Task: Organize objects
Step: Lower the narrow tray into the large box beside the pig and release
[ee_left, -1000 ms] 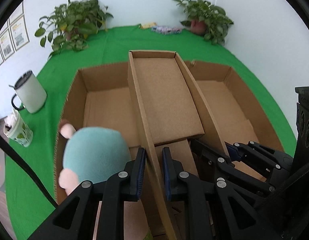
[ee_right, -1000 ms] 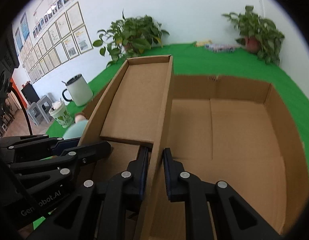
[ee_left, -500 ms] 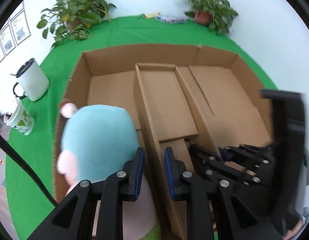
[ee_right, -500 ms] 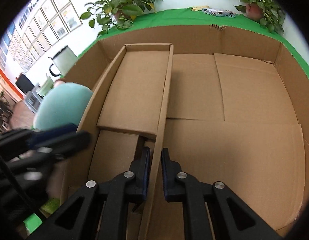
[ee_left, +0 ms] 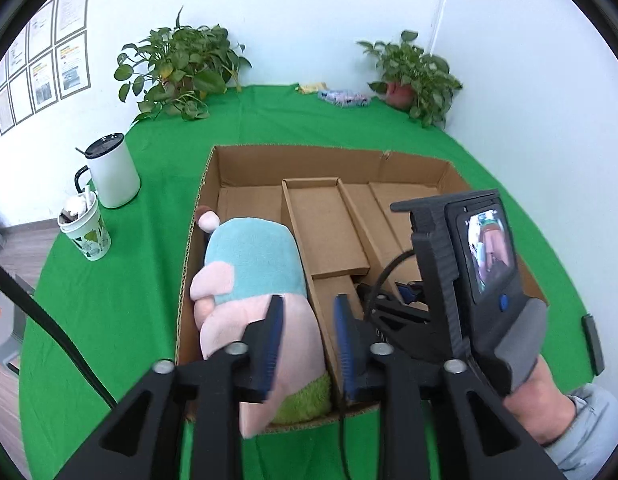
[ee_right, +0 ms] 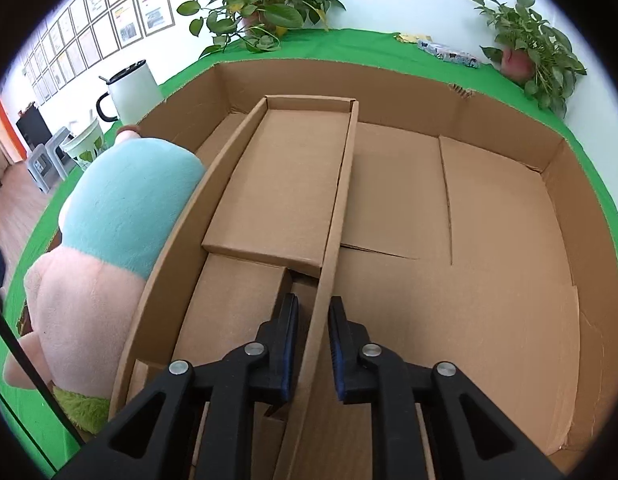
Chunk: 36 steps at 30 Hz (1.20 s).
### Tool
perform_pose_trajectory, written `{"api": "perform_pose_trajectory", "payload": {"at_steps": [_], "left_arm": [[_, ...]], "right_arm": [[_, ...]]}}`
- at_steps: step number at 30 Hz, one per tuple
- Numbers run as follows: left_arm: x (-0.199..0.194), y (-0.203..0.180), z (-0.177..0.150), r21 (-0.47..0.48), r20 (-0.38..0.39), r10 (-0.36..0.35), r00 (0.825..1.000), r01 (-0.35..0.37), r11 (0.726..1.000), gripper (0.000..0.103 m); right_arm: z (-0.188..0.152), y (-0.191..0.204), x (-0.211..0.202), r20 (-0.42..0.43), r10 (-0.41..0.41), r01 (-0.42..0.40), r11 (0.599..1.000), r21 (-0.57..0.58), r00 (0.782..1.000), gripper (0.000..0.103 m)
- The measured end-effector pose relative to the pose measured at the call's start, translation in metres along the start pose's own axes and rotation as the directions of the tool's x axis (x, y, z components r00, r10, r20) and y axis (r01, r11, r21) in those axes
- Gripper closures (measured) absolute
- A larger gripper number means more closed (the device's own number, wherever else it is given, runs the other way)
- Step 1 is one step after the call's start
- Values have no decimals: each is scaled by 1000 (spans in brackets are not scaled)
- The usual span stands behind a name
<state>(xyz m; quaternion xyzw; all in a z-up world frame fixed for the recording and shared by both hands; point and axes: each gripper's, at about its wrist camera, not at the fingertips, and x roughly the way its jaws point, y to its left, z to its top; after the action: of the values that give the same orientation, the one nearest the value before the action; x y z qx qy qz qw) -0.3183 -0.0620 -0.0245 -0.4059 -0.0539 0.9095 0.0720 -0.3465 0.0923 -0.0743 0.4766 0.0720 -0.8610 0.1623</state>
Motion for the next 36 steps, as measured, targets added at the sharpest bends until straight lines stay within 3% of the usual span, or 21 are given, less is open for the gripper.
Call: {"api": "perform_pose_trajectory", "payload": {"at_steps": [2, 5, 10, 12, 14, 16, 18, 22, 27, 29, 30, 31, 33, 35, 36], "left_arm": [[-13, 0, -6, -3, 29, 2, 1000, -2, 1000, 60], [-29, -7, -16, -6, 65, 14, 998, -14, 1000, 53], [-64, -13, -31, -37, 179, 83, 980, -78, 996, 39], [-84, -17, -40, -39, 261, 106, 960, -99, 994, 27], [-104, -25, -52, -38, 351, 146, 925, -142, 989, 8], [-122, -35, -66, -37, 433, 167, 886, -168, 985, 1], [-133, -46, -77, -25, 469, 165, 868, -174, 985, 1], [-141, -67, -96, 15, 459, 124, 880, -147, 989, 1], [-147, -82, -118, 3, 441, 89, 893, -101, 995, 1], [-147, -86, -124, -3, 421, 83, 903, -89, 996, 1], [-147, -86, -127, -3, 412, 78, 908, -85, 996, 1], [-148, -88, -131, -1, 410, 79, 909, -86, 996, 7], [-150, -94, -137, 25, 409, 85, 909, -104, 994, 34], [-146, -103, -139, 82, 369, 79, 926, -117, 990, 99], [-142, -107, -139, 99, 343, 72, 937, -113, 989, 101]], "right_arm": [[2, -4, -4, 24, 25, -25, 999, 23, 999, 87], [7, -16, -21, 90, 44, -51, 996, 76, 995, 87], [5, -17, -62, 185, 32, -47, 996, 79, 982, 69], [-7, -13, -82, 234, 26, -38, 998, 50, 972, 60], [-28, -11, -105, 299, 2, -11, 999, 31, 954, 55], [-52, -6, -123, 344, -57, 52, 998, 22, 937, 54], [-74, -2, -139, 375, -89, 92, 996, 11, 923, 54], [-109, -1, -166, 419, -134, 133, 991, 32, 898, 54], [-131, -1, -178, 421, -155, 164, 986, 15, 894, 54], [-137, -2, -184, 445, -162, 167, 986, 28, 881, 61], [-142, -3, -186, 462, -169, 170, 985, 40, 871, 78], [-144, -4, -186, 466, -185, 182, 982, 51, 865, 97], [-145, -9, -181, 441, -188, 178, 982, 64, 878, 98], [-150, -12, -180, 433, -195, 176, 981, 84, 880, 98], [-151, -12, -181, 435, -205, 183, 979, 93, 877, 98]]}}
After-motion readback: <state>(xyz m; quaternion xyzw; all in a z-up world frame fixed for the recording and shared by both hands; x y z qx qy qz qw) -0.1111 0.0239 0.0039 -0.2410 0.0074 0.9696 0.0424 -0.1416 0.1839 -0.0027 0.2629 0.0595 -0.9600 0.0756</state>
